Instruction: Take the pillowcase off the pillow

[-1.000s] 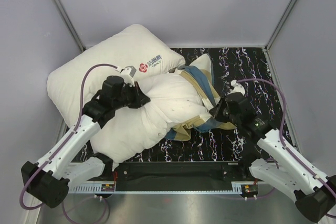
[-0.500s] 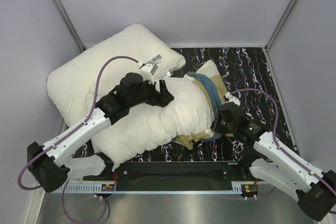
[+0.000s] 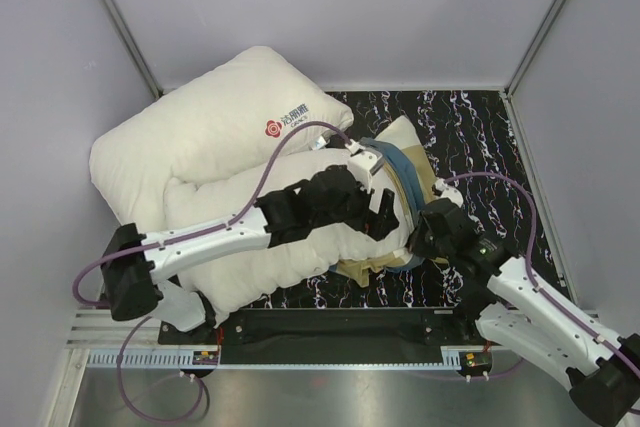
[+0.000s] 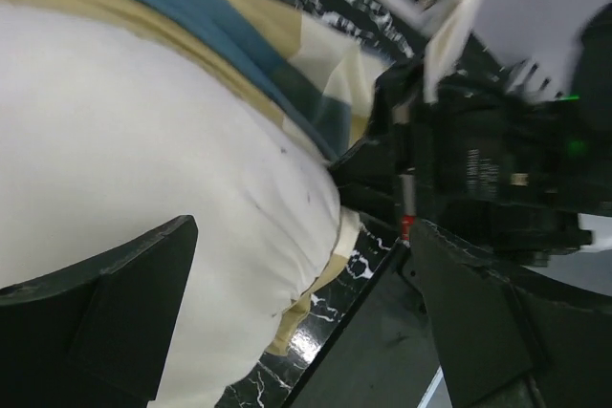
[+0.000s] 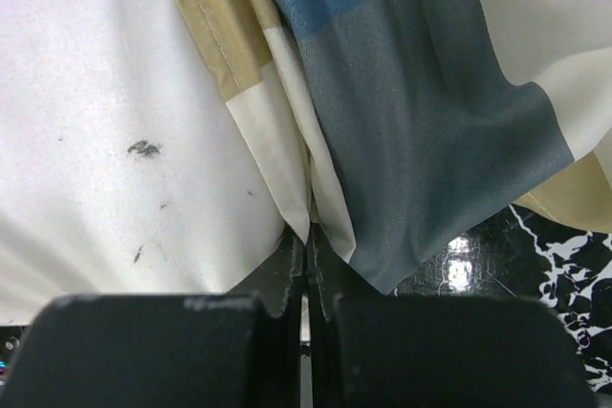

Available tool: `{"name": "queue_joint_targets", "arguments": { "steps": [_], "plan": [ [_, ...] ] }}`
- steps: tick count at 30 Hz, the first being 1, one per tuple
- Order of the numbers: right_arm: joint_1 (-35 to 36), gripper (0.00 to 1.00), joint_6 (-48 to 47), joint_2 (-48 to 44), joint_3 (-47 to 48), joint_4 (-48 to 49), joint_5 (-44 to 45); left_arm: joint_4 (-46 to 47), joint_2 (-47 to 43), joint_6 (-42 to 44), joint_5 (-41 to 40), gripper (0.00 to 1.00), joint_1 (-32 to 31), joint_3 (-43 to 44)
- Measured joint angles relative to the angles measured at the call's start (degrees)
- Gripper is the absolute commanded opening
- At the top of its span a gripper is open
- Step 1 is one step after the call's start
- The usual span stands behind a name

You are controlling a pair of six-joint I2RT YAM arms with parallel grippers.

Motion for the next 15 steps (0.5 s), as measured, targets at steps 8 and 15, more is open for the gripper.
{"name": "queue_joint_targets", "arguments": {
  "steps": [8,15],
  "plan": [
    [0.04,0.0,0.7,-4.28,0.02,-2.38,0.22,1.49,7.8,-3.28,-0.07,0.99,-0.2,-0.98],
    [0.13,0.0,1.36,-5.92,0.02,-2.71,0.2,5.77,14.01,-4.52,-0.9,0.99,-0.28,-0.98]
  ]
}}
